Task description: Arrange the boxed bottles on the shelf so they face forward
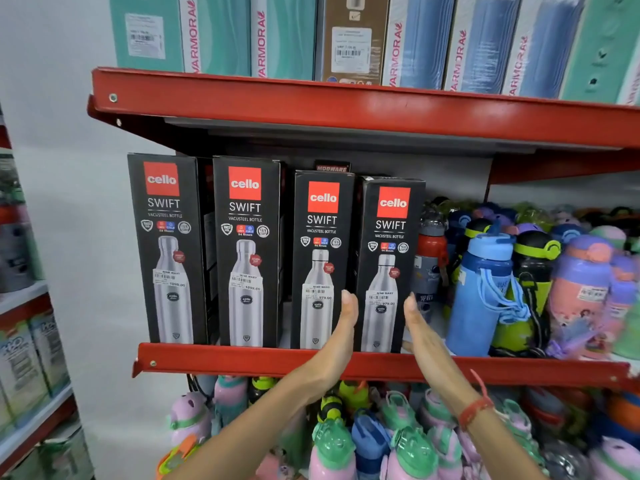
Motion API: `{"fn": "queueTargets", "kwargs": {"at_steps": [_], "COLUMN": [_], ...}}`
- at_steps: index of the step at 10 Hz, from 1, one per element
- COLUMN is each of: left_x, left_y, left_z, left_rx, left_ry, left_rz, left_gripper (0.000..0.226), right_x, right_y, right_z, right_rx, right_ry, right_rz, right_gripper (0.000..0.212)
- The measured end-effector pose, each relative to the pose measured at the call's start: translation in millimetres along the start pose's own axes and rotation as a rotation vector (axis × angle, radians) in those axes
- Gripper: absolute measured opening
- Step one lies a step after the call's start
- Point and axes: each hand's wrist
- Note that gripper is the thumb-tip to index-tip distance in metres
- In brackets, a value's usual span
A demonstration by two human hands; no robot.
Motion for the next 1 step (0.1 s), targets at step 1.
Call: {"fn": "queueTargets", "kwargs": {"at_steps": [1], "left_x": [-22.1], "left_y": [-13.7], "left_z": [16.1], "left_rx": [-0.109], "left_ry": [-0.079], "left_rz": [-0.06], "left_gripper": [0.113], "right_x": [34.4], "right_y": [0.3], "right_z": [1.5], "right_rx": [-0.137], "right_ry": [0.007], "right_rz": [0.138], "right_gripper": [0.078]}}
Point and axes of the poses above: each hand's wrist, its own y-axis away from the middle knuckle, its own z-axis out of the back of the hand, x = y × z, and after that the axes turned 7 degrees about -x, right-handed
